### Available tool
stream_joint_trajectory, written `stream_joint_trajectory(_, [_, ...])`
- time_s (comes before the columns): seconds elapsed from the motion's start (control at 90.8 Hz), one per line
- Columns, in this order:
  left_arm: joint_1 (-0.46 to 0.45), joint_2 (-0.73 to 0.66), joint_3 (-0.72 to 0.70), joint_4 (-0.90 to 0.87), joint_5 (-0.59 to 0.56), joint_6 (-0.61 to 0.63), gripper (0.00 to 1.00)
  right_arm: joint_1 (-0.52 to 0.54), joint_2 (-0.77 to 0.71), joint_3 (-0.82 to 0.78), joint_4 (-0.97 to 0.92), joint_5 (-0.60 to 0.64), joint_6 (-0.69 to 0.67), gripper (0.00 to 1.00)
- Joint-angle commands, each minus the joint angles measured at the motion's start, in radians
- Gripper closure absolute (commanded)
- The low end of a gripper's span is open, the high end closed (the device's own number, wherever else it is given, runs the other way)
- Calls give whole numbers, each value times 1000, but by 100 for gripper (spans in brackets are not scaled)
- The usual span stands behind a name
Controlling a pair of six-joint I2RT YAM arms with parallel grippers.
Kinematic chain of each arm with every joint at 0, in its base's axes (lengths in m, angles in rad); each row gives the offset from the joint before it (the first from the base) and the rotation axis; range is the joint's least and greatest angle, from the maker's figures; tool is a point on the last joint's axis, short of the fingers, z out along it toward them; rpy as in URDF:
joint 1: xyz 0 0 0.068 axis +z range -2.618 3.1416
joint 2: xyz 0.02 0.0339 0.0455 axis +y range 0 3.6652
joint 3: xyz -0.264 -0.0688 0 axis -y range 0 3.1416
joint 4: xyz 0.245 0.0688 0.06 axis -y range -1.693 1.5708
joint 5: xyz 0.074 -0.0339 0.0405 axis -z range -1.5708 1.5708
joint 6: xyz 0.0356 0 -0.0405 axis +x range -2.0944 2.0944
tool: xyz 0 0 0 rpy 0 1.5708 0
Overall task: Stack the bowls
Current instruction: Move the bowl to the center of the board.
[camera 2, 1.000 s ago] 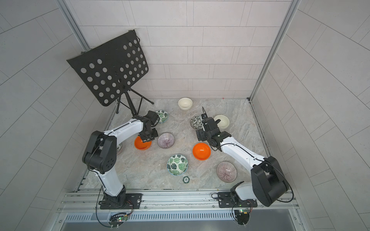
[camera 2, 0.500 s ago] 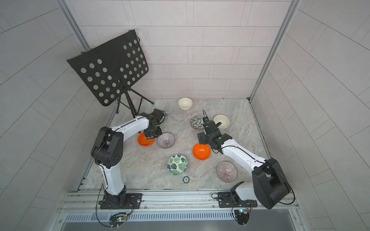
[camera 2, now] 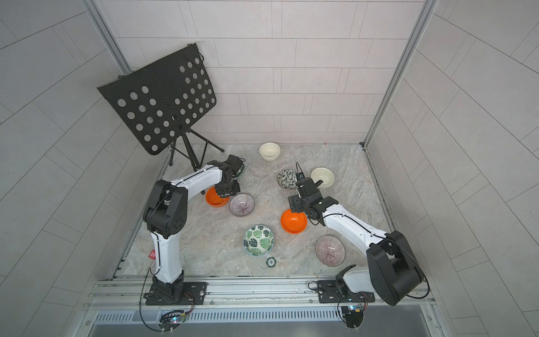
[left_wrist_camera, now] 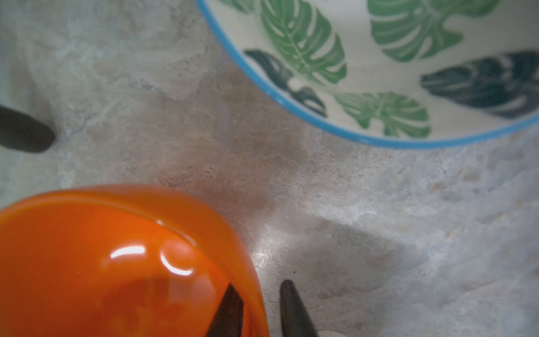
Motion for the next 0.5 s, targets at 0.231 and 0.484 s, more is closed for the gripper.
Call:
stream_joint_trajectory(0.231, [-3, -132, 25, -43, -64, 11, 39, -8, -43, 7, -81, -24, 12, 9])
stream_joint_trajectory(0.484, [-34, -322, -27, -89, -87, 35, 33, -9, -66, -9, -190, -81, 107, 20])
